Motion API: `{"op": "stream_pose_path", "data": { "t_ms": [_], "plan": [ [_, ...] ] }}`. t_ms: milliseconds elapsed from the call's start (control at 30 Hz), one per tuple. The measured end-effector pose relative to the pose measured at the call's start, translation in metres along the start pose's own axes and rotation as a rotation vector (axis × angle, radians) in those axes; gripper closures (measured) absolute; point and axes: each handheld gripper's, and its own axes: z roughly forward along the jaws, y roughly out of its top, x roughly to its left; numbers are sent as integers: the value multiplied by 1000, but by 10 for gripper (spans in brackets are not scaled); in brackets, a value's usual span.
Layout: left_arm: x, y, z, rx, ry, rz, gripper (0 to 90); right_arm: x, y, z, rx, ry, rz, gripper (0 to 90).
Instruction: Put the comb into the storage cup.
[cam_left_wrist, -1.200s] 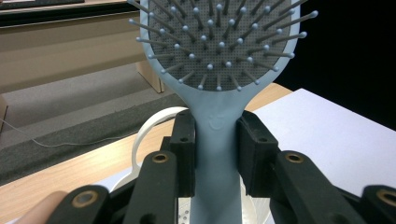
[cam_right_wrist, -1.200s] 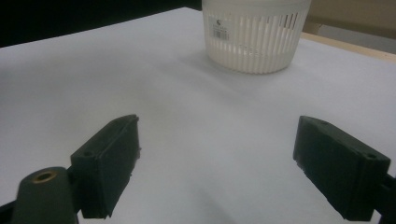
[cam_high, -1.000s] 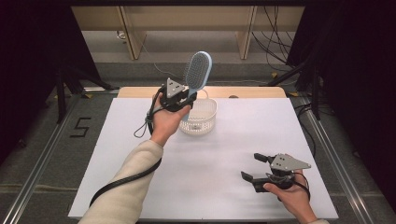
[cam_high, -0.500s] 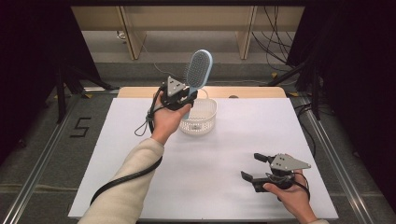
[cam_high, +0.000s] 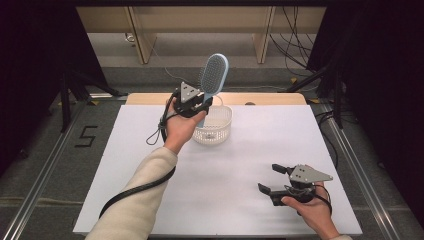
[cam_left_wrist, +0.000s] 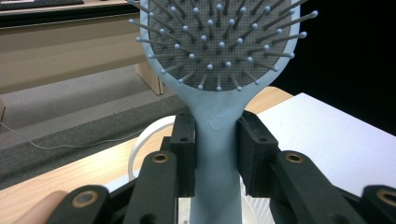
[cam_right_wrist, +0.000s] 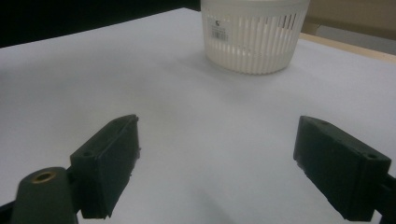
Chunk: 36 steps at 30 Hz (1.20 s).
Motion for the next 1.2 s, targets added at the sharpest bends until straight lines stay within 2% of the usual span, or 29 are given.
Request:
{"op": "stream_pose_path", "data": {
  "t_ms": [1200],
  "plan": [
    [2, 0, 13, 4, 5, -4, 698, 0, 0, 0, -2, -12, -5, 146]
  ]
}}
